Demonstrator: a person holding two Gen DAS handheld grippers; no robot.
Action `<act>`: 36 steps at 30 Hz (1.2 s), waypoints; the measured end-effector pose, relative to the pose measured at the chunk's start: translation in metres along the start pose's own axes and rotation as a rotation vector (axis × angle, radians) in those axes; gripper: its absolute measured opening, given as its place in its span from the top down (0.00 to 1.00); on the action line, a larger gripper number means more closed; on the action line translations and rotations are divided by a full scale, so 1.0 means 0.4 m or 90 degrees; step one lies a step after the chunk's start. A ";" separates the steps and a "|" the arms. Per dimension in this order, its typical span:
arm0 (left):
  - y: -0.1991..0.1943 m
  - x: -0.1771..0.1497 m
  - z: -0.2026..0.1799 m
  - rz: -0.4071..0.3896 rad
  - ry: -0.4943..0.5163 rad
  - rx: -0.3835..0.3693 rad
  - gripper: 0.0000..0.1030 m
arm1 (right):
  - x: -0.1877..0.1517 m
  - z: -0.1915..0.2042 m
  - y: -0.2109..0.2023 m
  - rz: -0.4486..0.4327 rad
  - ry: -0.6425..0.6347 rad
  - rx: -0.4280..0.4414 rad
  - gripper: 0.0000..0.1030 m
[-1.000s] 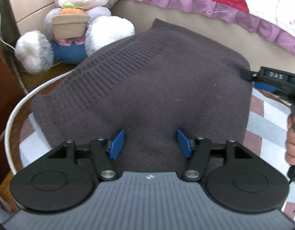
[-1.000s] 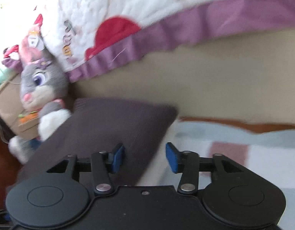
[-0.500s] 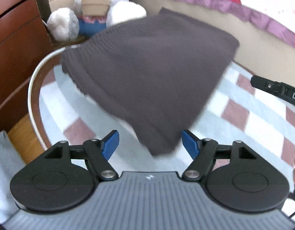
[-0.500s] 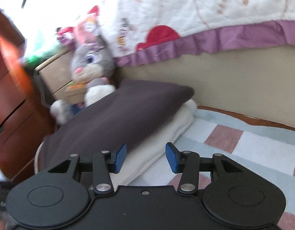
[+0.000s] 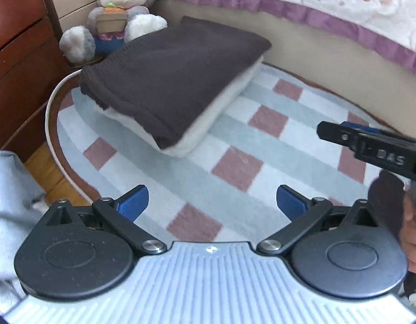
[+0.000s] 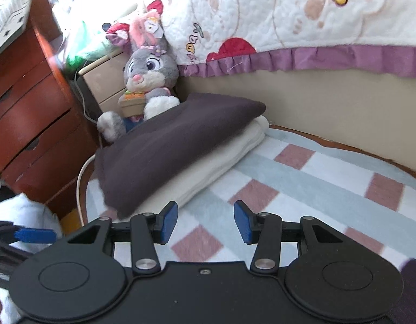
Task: Fold clothes
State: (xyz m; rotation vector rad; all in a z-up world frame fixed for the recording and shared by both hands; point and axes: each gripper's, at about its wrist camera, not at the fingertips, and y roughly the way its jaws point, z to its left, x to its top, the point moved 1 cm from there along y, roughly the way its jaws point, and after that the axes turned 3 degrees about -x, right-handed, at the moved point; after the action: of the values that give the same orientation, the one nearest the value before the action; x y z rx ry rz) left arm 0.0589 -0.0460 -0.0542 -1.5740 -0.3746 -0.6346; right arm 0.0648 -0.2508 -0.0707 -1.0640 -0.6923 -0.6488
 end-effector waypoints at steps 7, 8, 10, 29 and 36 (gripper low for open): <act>-0.062 -0.070 -0.033 0.004 0.038 0.014 0.00 | -0.057 0.046 -0.119 -0.003 -0.026 -0.023 0.47; -0.071 -0.077 -0.028 -0.001 0.032 0.018 0.00 | -0.061 0.047 -0.130 -0.002 -0.025 -0.022 0.47; -0.089 -0.090 -0.020 -0.009 0.020 0.024 0.00 | -0.071 0.049 -0.151 -0.001 -0.024 -0.019 0.47; -0.135 -0.149 -0.073 -0.030 0.051 0.016 0.00 | -0.105 0.074 -0.230 -0.039 -0.035 -0.044 0.46; -0.137 -0.150 -0.074 -0.029 0.054 0.012 0.00 | -0.100 0.090 -0.229 -0.039 -0.046 -0.048 0.46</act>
State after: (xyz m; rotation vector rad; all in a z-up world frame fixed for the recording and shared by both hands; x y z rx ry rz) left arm -0.0258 -0.0612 -0.0458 -1.5193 -0.3534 -0.7286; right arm -0.0364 -0.2436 -0.0397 -1.1434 -0.7706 -0.6964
